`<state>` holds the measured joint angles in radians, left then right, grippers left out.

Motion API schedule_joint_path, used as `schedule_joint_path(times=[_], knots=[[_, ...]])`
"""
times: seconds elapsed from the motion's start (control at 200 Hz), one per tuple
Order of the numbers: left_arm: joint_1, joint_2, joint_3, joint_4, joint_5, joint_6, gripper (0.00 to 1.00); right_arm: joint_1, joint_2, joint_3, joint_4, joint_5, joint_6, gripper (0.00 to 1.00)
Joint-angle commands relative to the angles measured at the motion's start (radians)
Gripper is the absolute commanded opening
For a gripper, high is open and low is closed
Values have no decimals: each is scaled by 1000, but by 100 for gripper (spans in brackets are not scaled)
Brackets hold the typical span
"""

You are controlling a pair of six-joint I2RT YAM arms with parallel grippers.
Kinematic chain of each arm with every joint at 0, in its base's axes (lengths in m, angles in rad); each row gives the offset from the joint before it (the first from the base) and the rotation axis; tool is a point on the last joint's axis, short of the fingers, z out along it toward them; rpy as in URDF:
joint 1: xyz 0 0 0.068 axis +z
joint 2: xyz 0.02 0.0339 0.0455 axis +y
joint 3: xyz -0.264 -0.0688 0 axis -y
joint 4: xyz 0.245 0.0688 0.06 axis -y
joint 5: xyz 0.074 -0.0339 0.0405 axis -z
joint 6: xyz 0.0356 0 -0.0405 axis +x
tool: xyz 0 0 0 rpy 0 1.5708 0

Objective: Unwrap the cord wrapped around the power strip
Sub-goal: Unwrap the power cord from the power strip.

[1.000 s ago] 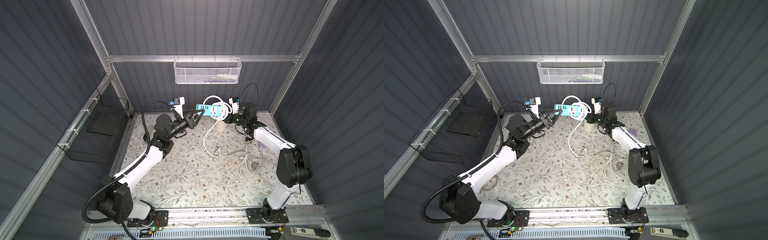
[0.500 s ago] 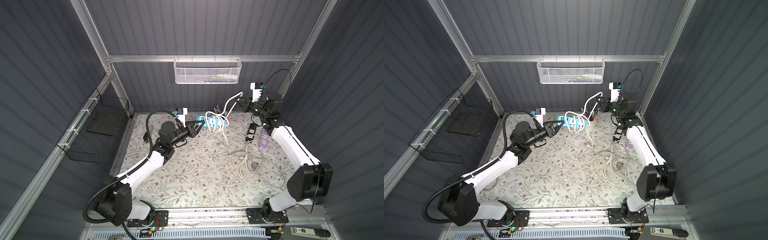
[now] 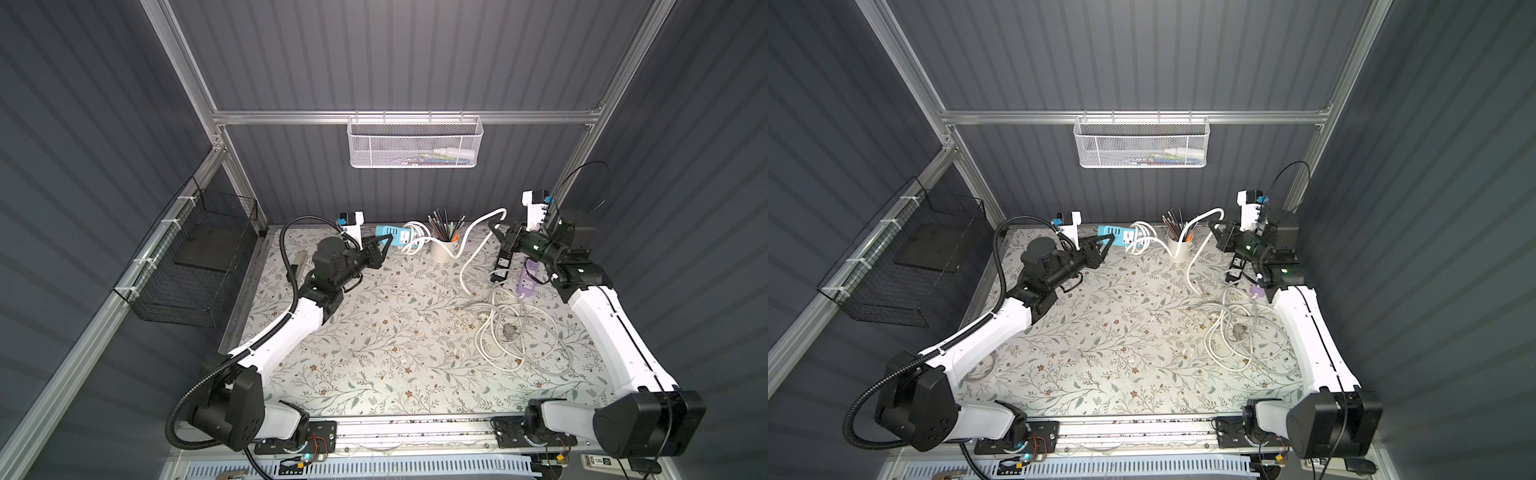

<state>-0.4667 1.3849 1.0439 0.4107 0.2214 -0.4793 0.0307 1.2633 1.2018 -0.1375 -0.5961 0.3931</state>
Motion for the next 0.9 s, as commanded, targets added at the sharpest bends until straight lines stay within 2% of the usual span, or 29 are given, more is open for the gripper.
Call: schedule_joint_path(times=[0.0,0.23,0.385,0.665,0.89], knots=[[4,-34,97,68,-45,84,0,0,-20,-45,-86,31,-3,0],[7,-32,158,83,-54,116,0,16,8,-176,-117,75,9,0],[8,-47,173,90,-60,129,0,82,64,-260,-89,128,28,0],[8,-81,189,96,-55,122,0,244,245,-377,108,279,139,0],[8,-93,208,92,-41,116,0,320,408,-397,216,379,210,0]])
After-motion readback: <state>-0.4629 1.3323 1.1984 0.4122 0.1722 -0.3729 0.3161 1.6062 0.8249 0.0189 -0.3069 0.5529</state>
